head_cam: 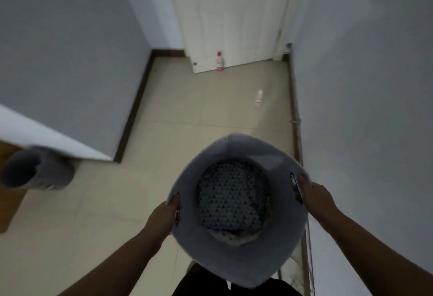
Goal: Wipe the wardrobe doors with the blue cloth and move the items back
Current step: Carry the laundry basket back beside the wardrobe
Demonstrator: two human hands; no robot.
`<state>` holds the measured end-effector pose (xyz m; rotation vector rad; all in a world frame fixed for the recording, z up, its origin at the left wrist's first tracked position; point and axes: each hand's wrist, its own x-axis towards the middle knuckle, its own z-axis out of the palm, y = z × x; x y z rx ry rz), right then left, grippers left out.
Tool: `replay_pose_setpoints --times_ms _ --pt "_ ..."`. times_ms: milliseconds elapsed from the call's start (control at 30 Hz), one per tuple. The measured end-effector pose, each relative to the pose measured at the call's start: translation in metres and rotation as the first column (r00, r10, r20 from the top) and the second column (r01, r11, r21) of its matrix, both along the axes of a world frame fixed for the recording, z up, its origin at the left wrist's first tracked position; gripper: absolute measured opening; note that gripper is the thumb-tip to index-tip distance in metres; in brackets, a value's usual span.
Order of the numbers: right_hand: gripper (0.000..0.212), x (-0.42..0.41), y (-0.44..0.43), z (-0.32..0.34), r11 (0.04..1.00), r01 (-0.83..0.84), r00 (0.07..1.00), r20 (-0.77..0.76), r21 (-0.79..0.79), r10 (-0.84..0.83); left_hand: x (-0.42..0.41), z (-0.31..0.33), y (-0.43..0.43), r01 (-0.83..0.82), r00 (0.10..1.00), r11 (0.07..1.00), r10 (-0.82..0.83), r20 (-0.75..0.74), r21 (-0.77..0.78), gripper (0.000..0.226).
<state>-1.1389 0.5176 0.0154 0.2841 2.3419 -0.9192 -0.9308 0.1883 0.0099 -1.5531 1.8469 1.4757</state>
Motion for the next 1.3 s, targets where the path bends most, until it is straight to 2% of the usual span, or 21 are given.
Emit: replay_pose_setpoints --times_ms 67,200,333,500,600,700,867,1000,1100,1300 --pt "0.047 -0.007 -0.037 0.001 0.986 -0.166 0.986 0.011 -0.006 0.166 0.038 0.002 -0.004 -0.134 0.991 0.991 0.134 -0.012 0.002 0.052" --pt "0.006 0.003 -0.121 0.007 0.891 -0.454 0.891 0.011 0.02 0.454 0.12 0.006 -0.013 -0.398 0.917 0.917 0.398 -0.041 -0.001 0.054" --pt "0.006 0.042 -0.207 0.01 0.791 -0.612 0.79 0.038 -0.006 0.611 0.208 0.007 -0.014 -0.592 0.805 0.806 0.589 -0.062 -0.02 0.057" --pt "0.006 0.122 -0.311 0.015 0.662 -0.75 0.661 0.009 -0.011 0.75 0.323 0.0 -0.01 -0.799 0.601 0.602 0.795 -0.087 -0.015 0.049" --pt "0.006 0.183 -0.365 0.02 0.573 -0.819 0.573 0.016 0.005 0.819 0.383 0.001 -0.012 -0.847 0.53 0.531 0.838 -0.127 -0.027 0.045" --pt "0.012 0.243 -0.406 0.027 0.479 -0.878 0.479 0.027 0.013 0.877 0.431 0.004 -0.013 -0.871 0.488 0.491 0.861 -0.144 -0.015 0.057" --pt "0.013 0.315 -0.452 0.035 0.353 -0.935 0.354 0.021 0.025 0.935 0.487 0.015 -0.012 -0.94 0.323 0.337 0.932 -0.161 0.062 0.076" --pt "0.012 0.348 -0.481 0.029 0.308 -0.951 0.309 0.032 0.034 0.95 0.515 0.014 -0.022 -0.978 0.192 0.201 0.973 -0.125 0.061 0.09" --pt "0.016 0.363 -0.51 0.023 0.261 -0.965 0.263 0.051 0.037 0.964 0.53 0.016 -0.042 -0.985 0.172 0.174 0.977 -0.123 0.011 0.09" --pt "0.016 0.403 -0.594 0.015 0.102 -0.995 0.103 0.078 0.018 0.992 0.555 0.025 -0.1 -0.994 0.104 0.101 0.99 -0.092 -0.038 0.086"
